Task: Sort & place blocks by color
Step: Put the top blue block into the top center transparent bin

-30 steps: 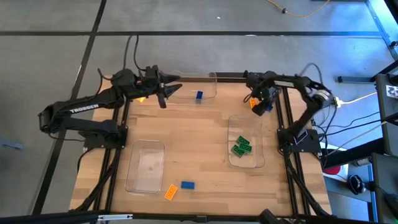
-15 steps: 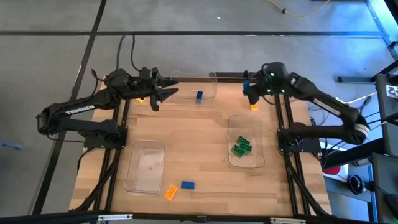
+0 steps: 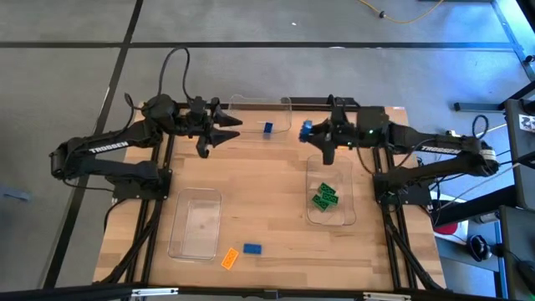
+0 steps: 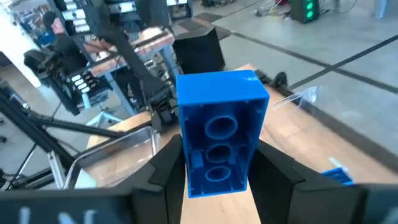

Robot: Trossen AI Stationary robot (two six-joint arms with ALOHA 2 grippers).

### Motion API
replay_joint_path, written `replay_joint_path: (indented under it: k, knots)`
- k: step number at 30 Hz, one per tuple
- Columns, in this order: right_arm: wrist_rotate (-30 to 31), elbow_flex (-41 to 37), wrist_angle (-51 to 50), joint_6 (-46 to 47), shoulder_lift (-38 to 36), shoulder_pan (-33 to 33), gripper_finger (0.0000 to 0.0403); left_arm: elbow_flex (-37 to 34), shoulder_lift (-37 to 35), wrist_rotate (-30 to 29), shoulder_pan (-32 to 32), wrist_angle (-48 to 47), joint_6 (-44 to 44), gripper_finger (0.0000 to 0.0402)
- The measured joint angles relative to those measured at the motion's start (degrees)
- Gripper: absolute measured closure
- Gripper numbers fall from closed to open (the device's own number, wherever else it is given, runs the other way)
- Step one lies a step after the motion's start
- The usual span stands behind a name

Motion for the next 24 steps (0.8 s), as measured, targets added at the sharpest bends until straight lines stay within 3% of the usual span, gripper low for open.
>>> replay_joint_path:
  k: [10,19,24]
  knots:
    - [-0.28,3.95,7.13,-4.62,11.57,6.45,0.0266,0.72,6.8,-12.66,-8.24,-0.73,0.24,0.0221]
    - [0.0,10.3,4.75,-10.26,15.68,7.35,0.0266,8.64,15.69,-11.78,-8.37,-5.33,-0.65,0.0221]
    - [-0.16,10.35,3.3,-10.89,16.44,6.01,0.0266,13.18,19.69,-10.84,-10.29,-5.32,4.66,0.022]
